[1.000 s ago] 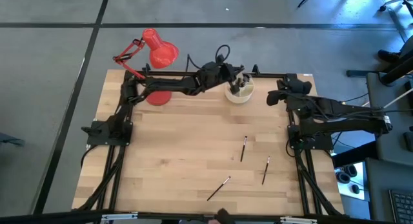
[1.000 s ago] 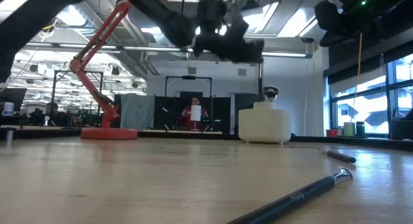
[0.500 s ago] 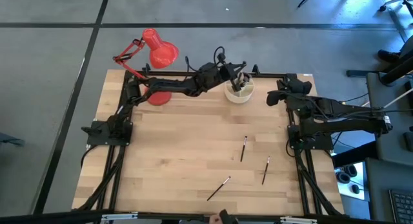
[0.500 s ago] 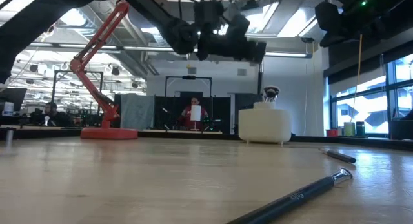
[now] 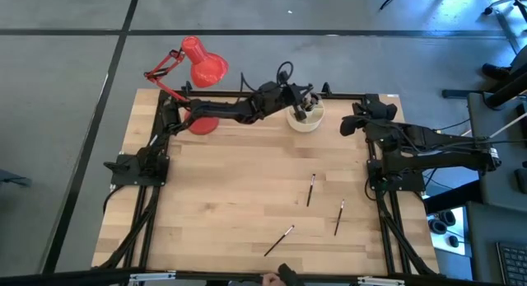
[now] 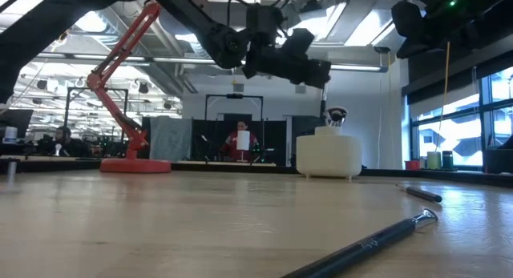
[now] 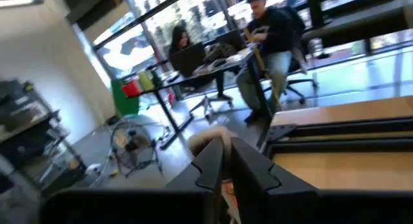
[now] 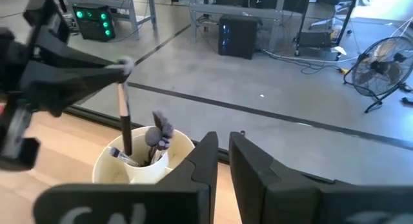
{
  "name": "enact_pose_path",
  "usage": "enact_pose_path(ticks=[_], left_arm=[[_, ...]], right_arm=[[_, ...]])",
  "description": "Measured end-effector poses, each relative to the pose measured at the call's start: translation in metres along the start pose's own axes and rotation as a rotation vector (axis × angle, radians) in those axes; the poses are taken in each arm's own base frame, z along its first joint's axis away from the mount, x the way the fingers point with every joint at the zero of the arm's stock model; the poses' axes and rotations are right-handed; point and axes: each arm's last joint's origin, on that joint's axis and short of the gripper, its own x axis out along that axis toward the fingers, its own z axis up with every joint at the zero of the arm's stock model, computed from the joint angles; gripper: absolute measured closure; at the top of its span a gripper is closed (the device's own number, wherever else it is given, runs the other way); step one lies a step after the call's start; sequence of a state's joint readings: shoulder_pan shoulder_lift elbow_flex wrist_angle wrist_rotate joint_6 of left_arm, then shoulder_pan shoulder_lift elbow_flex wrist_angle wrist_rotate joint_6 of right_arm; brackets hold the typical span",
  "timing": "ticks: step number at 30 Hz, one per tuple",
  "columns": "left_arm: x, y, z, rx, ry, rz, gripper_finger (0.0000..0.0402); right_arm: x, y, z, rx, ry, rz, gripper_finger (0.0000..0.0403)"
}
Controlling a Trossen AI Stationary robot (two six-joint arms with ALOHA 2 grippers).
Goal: Put items in baskets/containers
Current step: Put the black powder brush into the white organizer, then put the black eyeshadow brush into the white organizer
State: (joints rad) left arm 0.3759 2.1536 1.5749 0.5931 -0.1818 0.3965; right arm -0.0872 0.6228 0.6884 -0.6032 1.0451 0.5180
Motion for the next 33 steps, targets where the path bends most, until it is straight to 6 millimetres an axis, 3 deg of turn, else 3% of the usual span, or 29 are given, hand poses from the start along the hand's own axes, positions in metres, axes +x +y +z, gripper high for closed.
enact_pose_path(ticks=[5,12,15,18,22,25,29,33], left_arm=[[0.001,0.004,-0.003,-0.039,0.021,0.015,0.0347],[-0.004,-0.008,-0.005,-0.022,0.137,0.007,0.0288],[-0.022,-0.017,0.015,-0.006,0.274,0.008,0.0269],[-0.051,-0.032,0.042,0.0,0.405,-0.122,0.0263],[-0.083,-0.066,0.053,-0.206,0.579,-0.326,0.0268],[-0.096,-0.102,0.056,-0.344,0.632,-0.359,0.0274],[-0.119,-0.161,0.041,-0.499,0.818,-0.53,0.0278],[-0.143,-0.205,0.034,-0.519,0.931,-0.691,0.0278]], right_arm=[[0.0,0.0,0.0,0.0,-0.001,0.001,0.0361],[0.0,0.0,0.0,0.0,-0.001,0.001,0.0361],[0.0,0.0,0.0,-0.004,0.001,0.001,0.0361],[0.0,0.0,-0.001,-0.01,0.005,0.0,0.0361],[0.0,0.0,-0.001,-0.006,0.013,0.013,0.0361],[0.0,0.001,-0.001,0.028,0.02,0.033,0.0361],[0.0,0.004,0.0,0.071,0.054,0.113,0.0361],[0.0,0.006,0.0,0.073,0.068,0.143,0.0361]])
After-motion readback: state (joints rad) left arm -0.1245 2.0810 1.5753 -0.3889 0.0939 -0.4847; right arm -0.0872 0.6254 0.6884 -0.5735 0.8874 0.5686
